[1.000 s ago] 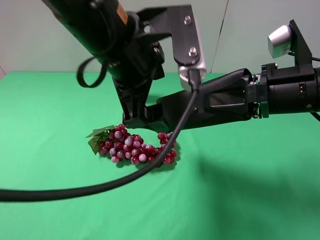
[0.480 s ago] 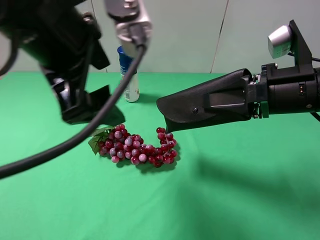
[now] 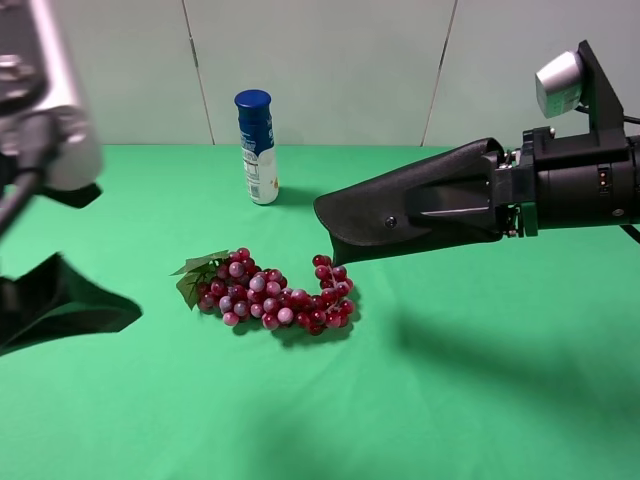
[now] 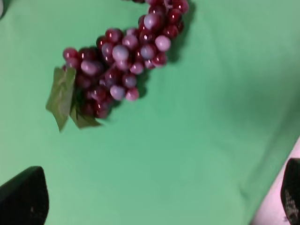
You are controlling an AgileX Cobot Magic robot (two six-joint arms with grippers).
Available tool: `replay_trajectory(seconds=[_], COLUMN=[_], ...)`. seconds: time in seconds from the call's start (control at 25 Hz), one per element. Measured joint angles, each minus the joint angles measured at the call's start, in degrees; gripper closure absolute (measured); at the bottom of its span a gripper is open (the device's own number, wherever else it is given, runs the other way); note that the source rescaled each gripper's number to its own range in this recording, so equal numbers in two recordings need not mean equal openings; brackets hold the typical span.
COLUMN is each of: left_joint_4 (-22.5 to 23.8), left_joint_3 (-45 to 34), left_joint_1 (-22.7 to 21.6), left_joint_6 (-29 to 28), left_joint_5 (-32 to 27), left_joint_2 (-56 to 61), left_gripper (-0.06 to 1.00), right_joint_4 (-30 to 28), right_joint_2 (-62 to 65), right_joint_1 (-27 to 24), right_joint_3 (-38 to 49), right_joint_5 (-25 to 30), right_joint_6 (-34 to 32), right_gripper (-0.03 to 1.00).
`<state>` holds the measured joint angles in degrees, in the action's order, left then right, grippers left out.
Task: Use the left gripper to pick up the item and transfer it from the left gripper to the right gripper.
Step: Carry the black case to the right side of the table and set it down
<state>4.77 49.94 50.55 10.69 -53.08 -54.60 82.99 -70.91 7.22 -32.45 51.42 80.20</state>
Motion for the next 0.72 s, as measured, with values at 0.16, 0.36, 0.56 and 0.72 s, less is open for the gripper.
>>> replay_trajectory(seconds=[0.16,0.36,0.56,0.72], left_joint_4=[0.0,0.0,0.0,0.0], left_joint_3=[-4.4,-10.9,-16.2,-19.6], left_joint_1=[0.0,0.0,0.0,0.0], left_joint_6=[-5.6,-11.8,-17.6,-20.2], left_joint_5=[0.0,-0.2,-1.2,-1.6], left_joint_2=[7.0,17.1,26.9,33.8], left_gripper=[-0.06,-0.06,-0.06,-0.06], right_joint_4=[-0.1,-0.7,-1.0,-1.4], right_joint_2=[0.0,0.0,0.0,0.0], right_joint_1=[0.0,0.0,0.0,0.0], right_joint_3=[0.0,0.0,0.0,0.0], right_joint_5=[0.0,0.0,-0.1,-0.3], right_joint_6=[0.0,-0.3,-0.4,-0.4], right_gripper=[0.96,0.96,0.96,0.96])
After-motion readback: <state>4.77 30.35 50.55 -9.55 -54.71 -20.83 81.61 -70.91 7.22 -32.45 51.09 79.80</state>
